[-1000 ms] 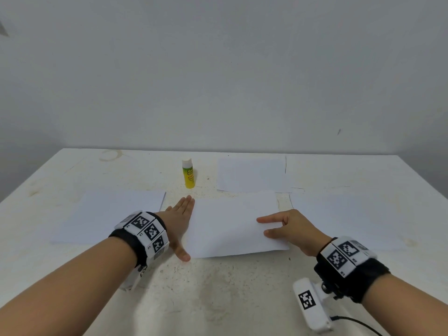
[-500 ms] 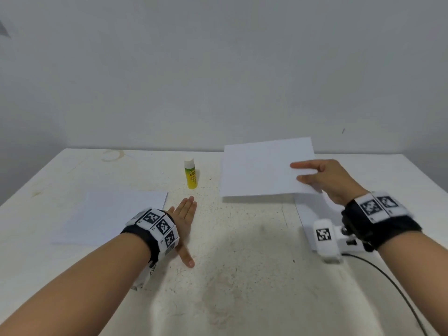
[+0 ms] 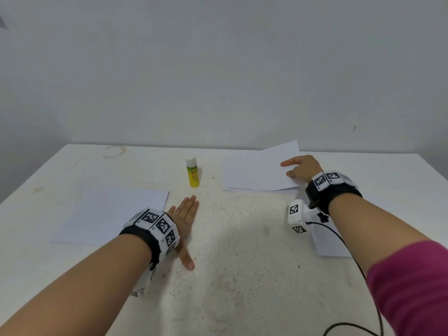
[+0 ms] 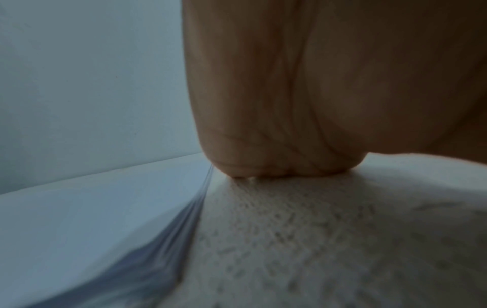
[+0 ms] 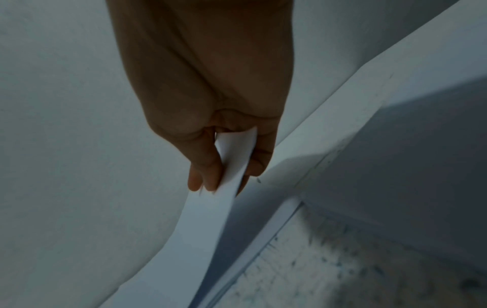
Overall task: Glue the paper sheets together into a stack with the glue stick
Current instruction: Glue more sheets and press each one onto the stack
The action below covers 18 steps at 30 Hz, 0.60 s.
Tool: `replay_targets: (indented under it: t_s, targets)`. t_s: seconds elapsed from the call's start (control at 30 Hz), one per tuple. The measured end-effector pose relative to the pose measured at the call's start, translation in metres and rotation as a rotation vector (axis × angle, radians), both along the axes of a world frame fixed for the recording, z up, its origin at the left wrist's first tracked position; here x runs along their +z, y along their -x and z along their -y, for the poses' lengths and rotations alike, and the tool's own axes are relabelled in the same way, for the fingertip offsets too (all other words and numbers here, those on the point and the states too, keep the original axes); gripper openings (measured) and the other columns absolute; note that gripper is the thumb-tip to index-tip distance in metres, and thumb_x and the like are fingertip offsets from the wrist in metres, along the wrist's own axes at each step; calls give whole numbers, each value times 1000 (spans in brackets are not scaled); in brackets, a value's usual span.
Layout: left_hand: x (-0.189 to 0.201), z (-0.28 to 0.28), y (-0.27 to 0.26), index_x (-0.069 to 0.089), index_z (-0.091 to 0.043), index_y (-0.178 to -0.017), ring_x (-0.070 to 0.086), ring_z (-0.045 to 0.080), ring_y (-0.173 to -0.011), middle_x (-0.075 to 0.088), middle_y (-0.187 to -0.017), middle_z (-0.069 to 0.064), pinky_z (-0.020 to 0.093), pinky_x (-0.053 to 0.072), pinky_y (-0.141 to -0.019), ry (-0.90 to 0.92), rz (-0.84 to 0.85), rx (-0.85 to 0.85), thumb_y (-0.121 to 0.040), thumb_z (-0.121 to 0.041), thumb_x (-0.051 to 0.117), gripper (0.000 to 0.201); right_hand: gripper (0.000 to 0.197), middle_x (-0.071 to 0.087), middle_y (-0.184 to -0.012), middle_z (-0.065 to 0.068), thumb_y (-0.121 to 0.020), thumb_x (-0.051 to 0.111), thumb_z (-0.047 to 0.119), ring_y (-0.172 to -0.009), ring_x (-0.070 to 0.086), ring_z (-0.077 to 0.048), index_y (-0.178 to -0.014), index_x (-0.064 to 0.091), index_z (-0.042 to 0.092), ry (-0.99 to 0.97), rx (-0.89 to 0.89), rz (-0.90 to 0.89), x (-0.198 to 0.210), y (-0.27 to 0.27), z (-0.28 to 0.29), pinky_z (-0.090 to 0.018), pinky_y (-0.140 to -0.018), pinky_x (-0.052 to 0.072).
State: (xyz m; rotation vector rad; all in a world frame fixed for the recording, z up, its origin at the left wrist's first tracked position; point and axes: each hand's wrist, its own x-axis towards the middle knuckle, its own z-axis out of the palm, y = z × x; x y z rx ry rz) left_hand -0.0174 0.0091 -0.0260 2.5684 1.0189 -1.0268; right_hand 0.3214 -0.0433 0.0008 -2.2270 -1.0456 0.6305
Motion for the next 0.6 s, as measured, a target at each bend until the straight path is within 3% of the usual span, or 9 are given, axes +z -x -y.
replay_targets:
  t_s: [0.13, 0.4, 0.5, 0.6]
  targets:
    - [1, 1, 1, -37, -5, -139, -33, 26, -140, -43, -147, 12, 42, -16, -113, 0, 5, 1, -57, -68, 76, 153, 33, 51, -140, -6, -87, 61, -1, -124, 50, -24, -113, 70, 17, 56, 13, 52, -3, -1, -3, -17, -88, 35]
    - [5, 1, -1, -40, -5, -137, -35, 25, -138, -46, -145, 11, 42, -16, -114, 23, -35, 10, -58, -67, 77, 154, 32, 50, -140, -7, -87, 61, 0, -124, 50, -23, -111, 70, 19, 117, 41, 85, -10, 1, -5, -19, -90, 36]
    - [6, 1, -2, -40, -6, -137, -35, 25, -138, -46, -145, 11, 42, -16, -114, 26, -36, 12, -58, -67, 77, 153, 30, 54, -136, -8, -88, 61, 1, -117, 55, -23, -111, 70, 18, 127, 51, 98, -11, 2, -4, -20, -87, 39]
    - [6, 1, -1, -40, -6, -136, -35, 25, -138, -46, -145, 10, 43, -16, -114, 30, -37, 14, -58, -67, 77, 154, 28, 63, -120, -8, -89, 60, 2, -90, 59, -20, -110, 71, 17, 146, 61, 97, -12, 1, -5, -20, -77, 41]
